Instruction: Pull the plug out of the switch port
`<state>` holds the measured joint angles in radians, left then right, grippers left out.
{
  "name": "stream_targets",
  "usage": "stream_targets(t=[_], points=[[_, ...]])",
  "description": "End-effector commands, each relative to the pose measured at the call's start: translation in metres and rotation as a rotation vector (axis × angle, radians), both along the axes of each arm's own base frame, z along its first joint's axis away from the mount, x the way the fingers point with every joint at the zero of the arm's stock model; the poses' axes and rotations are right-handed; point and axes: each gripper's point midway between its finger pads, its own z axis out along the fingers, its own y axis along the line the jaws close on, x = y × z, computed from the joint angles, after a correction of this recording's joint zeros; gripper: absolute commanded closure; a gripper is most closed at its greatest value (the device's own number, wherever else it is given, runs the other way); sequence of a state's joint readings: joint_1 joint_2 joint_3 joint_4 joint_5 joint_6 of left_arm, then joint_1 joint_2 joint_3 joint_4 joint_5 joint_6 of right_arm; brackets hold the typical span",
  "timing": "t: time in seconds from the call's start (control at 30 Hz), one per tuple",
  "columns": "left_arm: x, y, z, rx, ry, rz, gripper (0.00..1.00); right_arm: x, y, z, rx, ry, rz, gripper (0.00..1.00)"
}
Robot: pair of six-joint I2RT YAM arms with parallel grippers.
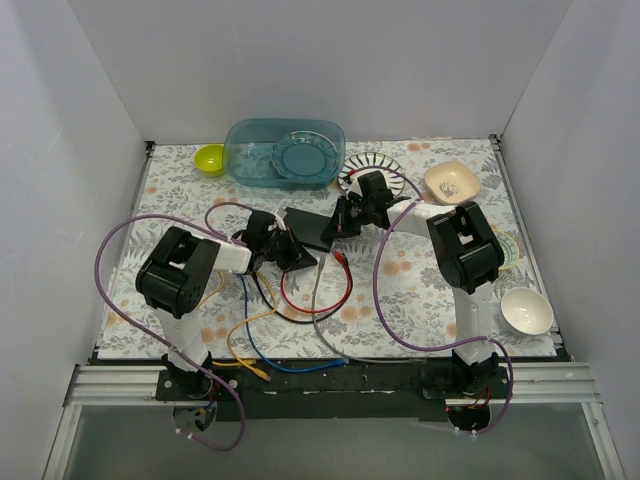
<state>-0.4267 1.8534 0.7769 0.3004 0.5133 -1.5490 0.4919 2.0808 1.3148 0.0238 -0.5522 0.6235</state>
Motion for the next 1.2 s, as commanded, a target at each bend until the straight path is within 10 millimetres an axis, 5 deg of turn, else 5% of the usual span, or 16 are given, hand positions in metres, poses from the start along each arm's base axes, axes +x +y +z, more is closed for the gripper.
stream_targets(t=[0.0, 0.1, 0.17, 0.27, 0.53, 0.6, 0.7, 0.97, 1.07, 1.17], points=[[-0.033, 0.028, -0.019, 0.124, 0.087, 0.023, 1.0, -0.013, -0.024, -0.042, -0.143, 0.081, -0.02, 0.96], [-0.043, 0.047, -0.016, 0.148, 0.108, 0.096, 1.0, -0.01, -0.025, -0.039, -0.137, 0.076, -0.026, 0.96], [-0.032, 0.062, 0.017, 0.121, 0.028, 0.195, 1.0, -0.009, -0.022, -0.036, -0.127, 0.075, -0.025, 0.96], [-0.019, 0.087, 0.057, 0.114, -0.062, 0.338, 0.87, -0.004, -0.019, -0.028, -0.114, 0.062, -0.028, 0.96], [0.0, 0.11, 0.066, 0.22, -0.01, 0.468, 0.52, 0.003, -0.03, 0.0, -0.157, -0.011, -0.072, 0.95], [-0.004, 0.118, 0.044, 0.305, 0.072, 0.481, 0.51, -0.004, -0.04, 0.003, -0.195, -0.013, -0.09, 0.94], [-0.005, 0.139, 0.037, 0.421, 0.105, 0.543, 0.53, -0.023, -0.062, 0.012, -0.241, -0.037, -0.131, 0.94], [-0.022, 0.212, 0.068, 0.568, 0.096, 0.807, 0.52, -0.1, -0.121, 0.002, -0.386, -0.021, -0.129, 0.97], [-0.021, 0.196, 0.086, 0.477, 0.071, 0.73, 0.58, -0.122, -0.136, -0.006, -0.416, -0.01, -0.115, 0.98], [-0.017, 0.13, 0.121, 0.187, -0.029, 0.547, 0.61, -0.128, -0.138, 0.002, -0.39, -0.043, -0.125, 0.98]])
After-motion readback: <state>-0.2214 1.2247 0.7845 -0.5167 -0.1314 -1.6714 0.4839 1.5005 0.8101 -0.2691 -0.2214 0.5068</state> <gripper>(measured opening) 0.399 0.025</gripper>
